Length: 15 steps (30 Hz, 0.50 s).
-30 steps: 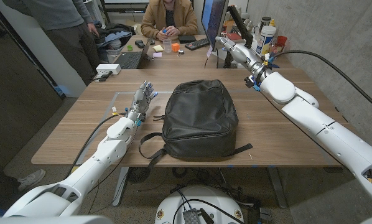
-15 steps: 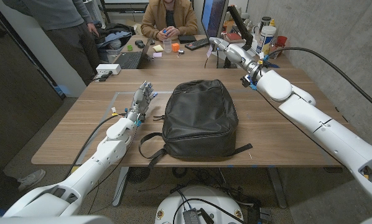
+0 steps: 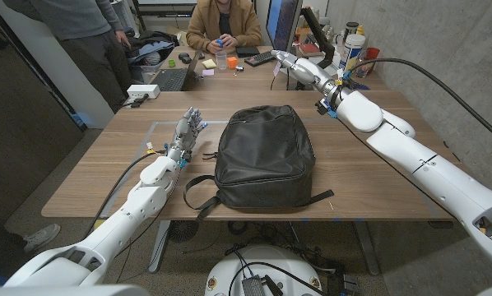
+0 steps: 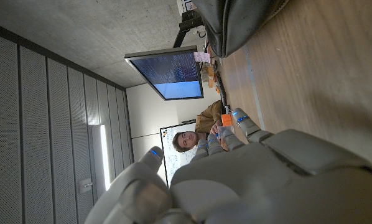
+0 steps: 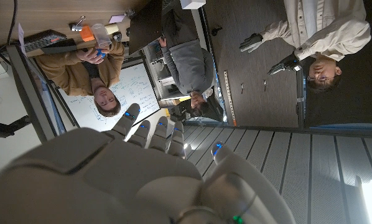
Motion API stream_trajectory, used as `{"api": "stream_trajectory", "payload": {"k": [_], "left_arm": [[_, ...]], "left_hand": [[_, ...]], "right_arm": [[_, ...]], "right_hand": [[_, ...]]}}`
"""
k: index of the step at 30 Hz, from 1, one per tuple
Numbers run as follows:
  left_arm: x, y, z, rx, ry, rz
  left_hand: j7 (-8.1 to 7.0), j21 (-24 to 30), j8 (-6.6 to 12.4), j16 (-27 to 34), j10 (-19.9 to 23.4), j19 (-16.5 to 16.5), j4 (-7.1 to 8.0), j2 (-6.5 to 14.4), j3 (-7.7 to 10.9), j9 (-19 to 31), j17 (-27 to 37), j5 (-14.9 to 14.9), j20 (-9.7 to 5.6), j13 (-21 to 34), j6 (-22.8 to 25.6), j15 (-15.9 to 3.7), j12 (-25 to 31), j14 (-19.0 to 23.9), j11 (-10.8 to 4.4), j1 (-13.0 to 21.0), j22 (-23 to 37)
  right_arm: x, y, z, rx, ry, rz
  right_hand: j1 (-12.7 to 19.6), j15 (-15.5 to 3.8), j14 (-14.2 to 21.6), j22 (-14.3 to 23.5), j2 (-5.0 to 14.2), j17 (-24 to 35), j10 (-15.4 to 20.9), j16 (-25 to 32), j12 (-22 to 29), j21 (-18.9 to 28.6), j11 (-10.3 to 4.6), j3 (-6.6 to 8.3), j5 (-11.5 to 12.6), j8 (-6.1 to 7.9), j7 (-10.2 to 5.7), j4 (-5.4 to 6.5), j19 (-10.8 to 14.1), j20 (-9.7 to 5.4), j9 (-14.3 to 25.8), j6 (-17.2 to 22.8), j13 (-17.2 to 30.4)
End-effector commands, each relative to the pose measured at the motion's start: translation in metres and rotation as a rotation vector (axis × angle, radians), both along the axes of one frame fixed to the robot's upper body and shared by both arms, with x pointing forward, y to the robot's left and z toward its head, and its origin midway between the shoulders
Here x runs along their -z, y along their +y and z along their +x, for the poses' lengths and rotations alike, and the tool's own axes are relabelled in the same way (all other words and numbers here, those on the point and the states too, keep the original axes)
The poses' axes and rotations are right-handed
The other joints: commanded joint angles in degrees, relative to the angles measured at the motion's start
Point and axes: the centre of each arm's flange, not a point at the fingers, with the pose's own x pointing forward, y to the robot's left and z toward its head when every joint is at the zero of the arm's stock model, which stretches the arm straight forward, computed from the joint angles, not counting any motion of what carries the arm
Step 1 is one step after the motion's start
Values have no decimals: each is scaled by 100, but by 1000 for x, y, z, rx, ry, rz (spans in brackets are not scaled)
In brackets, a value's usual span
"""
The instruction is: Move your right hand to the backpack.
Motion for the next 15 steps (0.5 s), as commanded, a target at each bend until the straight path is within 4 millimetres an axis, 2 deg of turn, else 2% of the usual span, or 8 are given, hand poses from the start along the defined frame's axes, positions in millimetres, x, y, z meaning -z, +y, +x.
{"api": "stream_trajectory", "payload": {"k": [1,10,15], "left_arm": [[1,2,-2,-5,-2,-4],[3,3,-4,-5,2,-4],[5,3,-5,-5,2,-7]], "left_hand": [[-5,-21,-2,1,33,16,-6,645,2,33,16,22,-158,34,16,-224,17,32,6,20,31],[-6,-30,-4,0,35,23,-6,646,3,33,16,22,-152,34,17,-217,15,33,8,19,31],[-1,-35,-6,-1,35,25,-5,646,3,33,16,22,-148,34,14,-215,14,34,7,19,32]], "right_arm": [[1,13,-5,27,-35,-86],[3,20,-4,33,-26,-131],[4,24,-2,56,-27,-164]], "right_hand": [[77,-62,12,10,474,12,27,-14,-13,-26,-10,48,16,-14,-24,-28,-41,-287,22,57,14],[98,-60,4,10,471,9,22,-22,-18,-51,-16,65,16,-17,-28,-39,-41,-289,23,55,15],[152,-56,-2,10,463,-4,15,-32,-23,-70,-19,84,18,-22,-33,-88,-52,-276,24,46,15]]}}
